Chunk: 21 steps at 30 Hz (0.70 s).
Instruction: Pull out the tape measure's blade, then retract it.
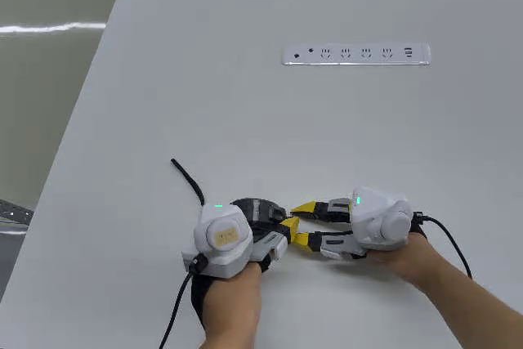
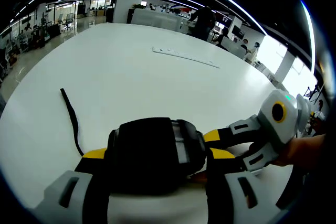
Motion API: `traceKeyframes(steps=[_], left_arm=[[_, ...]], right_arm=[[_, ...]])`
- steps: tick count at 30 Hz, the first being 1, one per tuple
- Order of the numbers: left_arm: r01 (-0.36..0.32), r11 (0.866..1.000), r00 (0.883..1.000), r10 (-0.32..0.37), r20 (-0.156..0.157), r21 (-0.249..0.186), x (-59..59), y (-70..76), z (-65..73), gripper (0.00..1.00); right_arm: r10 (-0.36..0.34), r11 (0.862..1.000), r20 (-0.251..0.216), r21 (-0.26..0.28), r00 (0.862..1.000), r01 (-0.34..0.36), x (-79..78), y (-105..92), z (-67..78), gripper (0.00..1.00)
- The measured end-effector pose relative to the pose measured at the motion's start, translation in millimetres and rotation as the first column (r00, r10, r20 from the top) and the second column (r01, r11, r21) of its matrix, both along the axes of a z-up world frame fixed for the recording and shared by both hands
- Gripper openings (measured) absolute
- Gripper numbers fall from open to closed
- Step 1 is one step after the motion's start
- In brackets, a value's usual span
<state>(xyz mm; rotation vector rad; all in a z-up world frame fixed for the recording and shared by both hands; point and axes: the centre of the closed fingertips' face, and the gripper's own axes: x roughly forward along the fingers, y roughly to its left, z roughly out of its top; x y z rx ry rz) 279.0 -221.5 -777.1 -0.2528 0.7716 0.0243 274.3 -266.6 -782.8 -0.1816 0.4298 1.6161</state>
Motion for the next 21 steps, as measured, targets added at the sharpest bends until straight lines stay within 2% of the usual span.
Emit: traceKeyframes(steps=[10, 12, 13, 15, 21], left_arm=[[0.01, 1.0, 1.0, -0.01, -0.001, 0.004, -1.3, 1.0, -0.2, 0.73], [0.022, 1.0, 1.0, -0.022, 0.002, 0.009, -1.7, 0.8, 1.2, 0.73], [0.035, 0.999, 0.999, -0.035, 0.012, 0.032, -1.3, 1.8, 3.4, 0.73], [0.052, 0.998, 0.999, -0.053, 0.013, 0.041, -2.3, 0.1, 4.1, 0.73], [0.084, 0.995, 0.996, -0.085, 0.028, 0.045, -2.7, -3.4, 6.7, 0.73]], right_arm=[[-0.005, 1.0, -0.009, 0.001, 1.0, 0.005, -0.4, -0.1, 0.8, 0.25], [-0.013, 1.0, -0.014, 0.003, 1.0, 0.013, 0.0, -0.3, 1.3, 0.25], [-0.019, 1.0, -0.018, 0.007, 1.0, 0.019, 0.4, -0.3, 2.2, 0.24], [-0.04, 0.999, -0.023, 0.015, 0.999, 0.04, 2.0, -1.8, 5.1, 0.24], [-0.073, 0.997, -0.024, 0.018, 0.997, 0.073, 0.9, -9.1, 8.7, 0.27]])
